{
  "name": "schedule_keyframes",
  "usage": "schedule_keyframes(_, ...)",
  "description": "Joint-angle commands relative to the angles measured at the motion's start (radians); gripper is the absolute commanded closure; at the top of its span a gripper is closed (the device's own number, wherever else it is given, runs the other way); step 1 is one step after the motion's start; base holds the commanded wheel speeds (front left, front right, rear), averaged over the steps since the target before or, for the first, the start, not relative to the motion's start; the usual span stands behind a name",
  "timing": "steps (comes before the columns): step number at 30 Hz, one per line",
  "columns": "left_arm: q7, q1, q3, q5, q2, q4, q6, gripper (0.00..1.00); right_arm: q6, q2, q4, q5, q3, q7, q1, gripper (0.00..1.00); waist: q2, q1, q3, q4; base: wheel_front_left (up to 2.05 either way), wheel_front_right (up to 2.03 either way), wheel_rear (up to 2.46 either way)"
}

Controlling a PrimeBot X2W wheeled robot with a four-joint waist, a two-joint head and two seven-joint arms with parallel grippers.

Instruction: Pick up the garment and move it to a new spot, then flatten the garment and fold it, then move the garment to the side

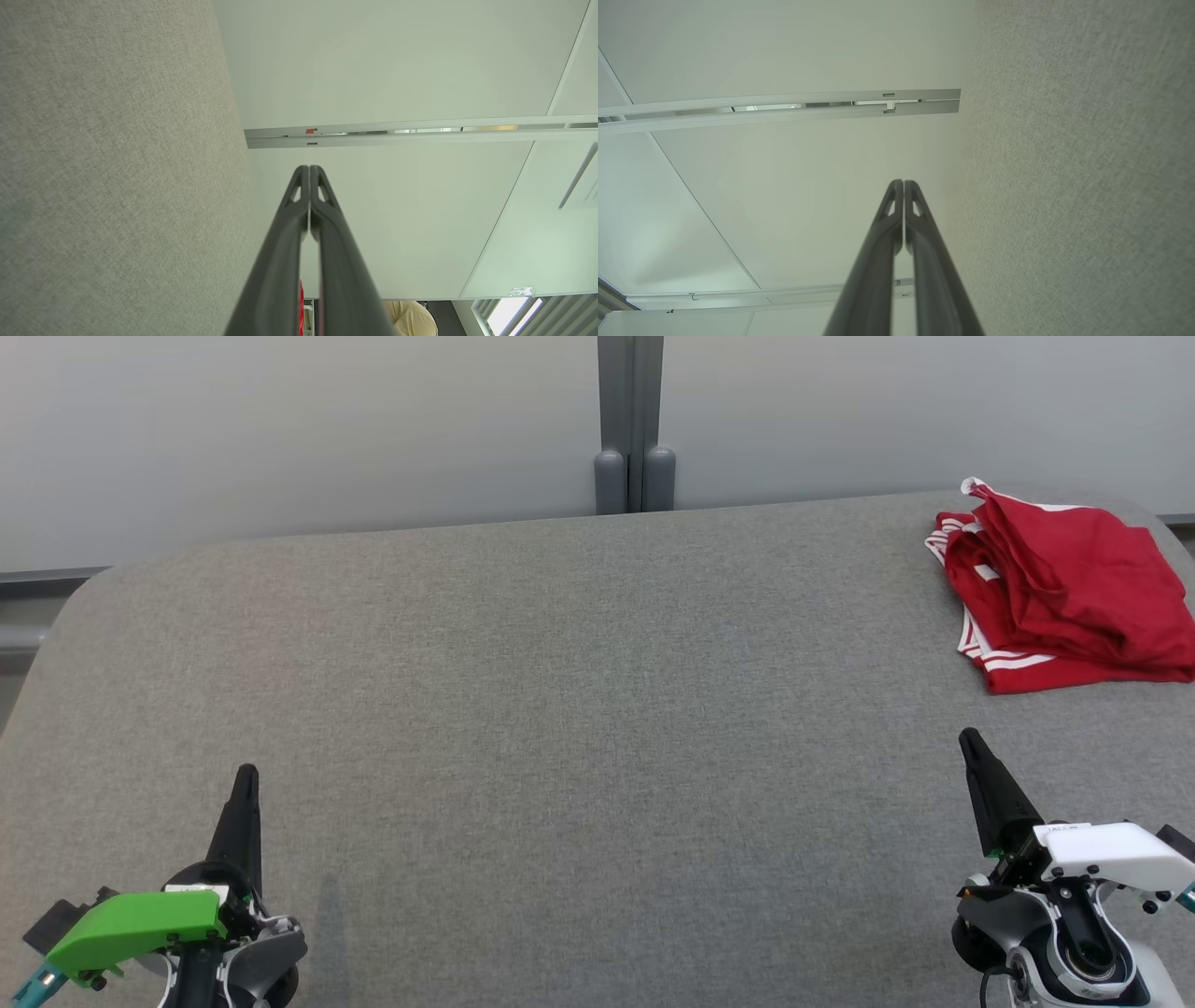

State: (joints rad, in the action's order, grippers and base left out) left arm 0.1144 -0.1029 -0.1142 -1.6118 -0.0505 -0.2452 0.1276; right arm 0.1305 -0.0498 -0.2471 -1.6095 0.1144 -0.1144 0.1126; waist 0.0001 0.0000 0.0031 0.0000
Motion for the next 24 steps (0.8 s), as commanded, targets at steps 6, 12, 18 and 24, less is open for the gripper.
schedule_keyframes(6, 0.003, -0.012, 0.0, -0.002, 0.001, -0.001, 0.007, 1.0, 0.0, 0.0, 0.005, -0.006, 0.002, -0.003, -0.009, 1.0, -0.0001, 0.0, 0.0, 0.0, 0.0, 0.0, 0.0)
schedule_keyframes(12, 0.003, -0.011, 0.0, -0.002, 0.001, -0.001, 0.007, 1.0, 0.0, 0.0, 0.005, -0.006, 0.002, -0.003, -0.009, 1.0, -0.0001, 0.0, 0.0, 0.0, 0.0, 0.0, 0.0)
schedule_keyframes(18, 0.003, -0.011, 0.0, -0.002, 0.001, -0.001, 0.007, 1.0, 0.0, 0.0, 0.005, -0.006, 0.002, -0.003, -0.009, 1.0, -0.0001, 0.0, 0.0, 0.0, 0.0, 0.0, 0.0)
schedule_keyframes(24, 0.003, -0.011, 0.0, -0.002, 0.001, -0.001, 0.007, 1.0, 0.0, 0.0, 0.005, -0.006, 0.002, -0.003, -0.009, 1.0, -0.0001, 0.0, 0.0, 0.0, 0.0, 0.0, 0.0)
